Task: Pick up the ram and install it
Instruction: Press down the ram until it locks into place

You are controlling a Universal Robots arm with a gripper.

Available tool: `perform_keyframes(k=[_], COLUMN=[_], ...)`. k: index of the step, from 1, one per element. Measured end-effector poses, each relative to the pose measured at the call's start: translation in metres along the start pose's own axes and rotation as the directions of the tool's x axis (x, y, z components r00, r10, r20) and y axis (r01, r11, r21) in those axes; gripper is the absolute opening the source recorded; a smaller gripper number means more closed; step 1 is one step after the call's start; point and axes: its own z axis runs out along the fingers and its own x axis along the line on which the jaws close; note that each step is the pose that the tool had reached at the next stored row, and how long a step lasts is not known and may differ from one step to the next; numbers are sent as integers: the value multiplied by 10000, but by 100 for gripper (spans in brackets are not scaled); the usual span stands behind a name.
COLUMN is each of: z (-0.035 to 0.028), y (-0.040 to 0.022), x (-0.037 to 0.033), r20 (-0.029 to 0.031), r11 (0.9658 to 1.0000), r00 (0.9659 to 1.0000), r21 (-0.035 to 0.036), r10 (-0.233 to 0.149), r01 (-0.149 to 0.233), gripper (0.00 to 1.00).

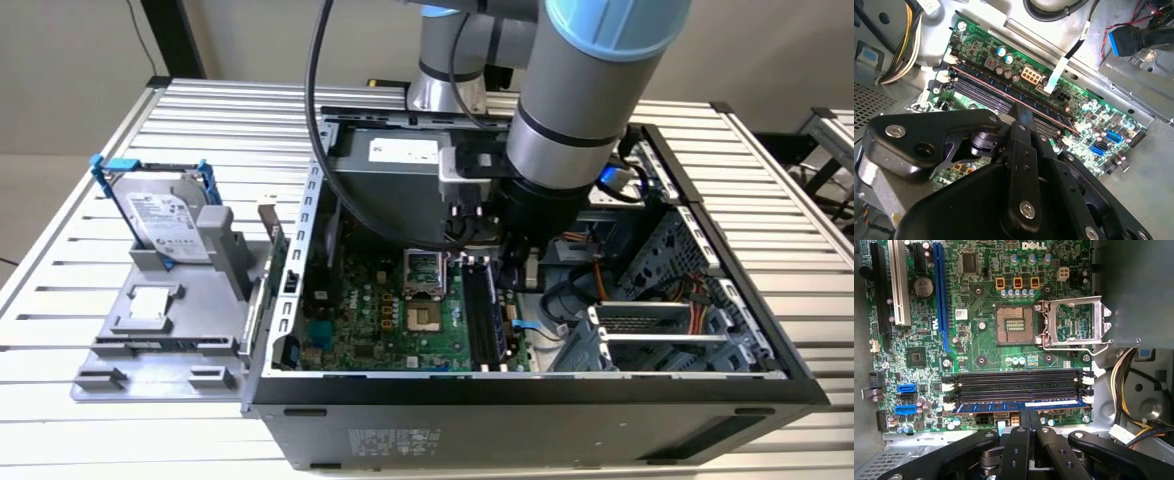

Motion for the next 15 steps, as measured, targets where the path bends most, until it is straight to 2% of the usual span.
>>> perform_keyframes(k=[9, 15], z=[107, 212], y=[-19, -23], x=[19, 24], r20=[-6, -6], r11=[10000, 10000], r00=[10000, 10000], r21=[0, -1], r10=[5, 13], r01=[-5, -13], gripper=[0, 0])
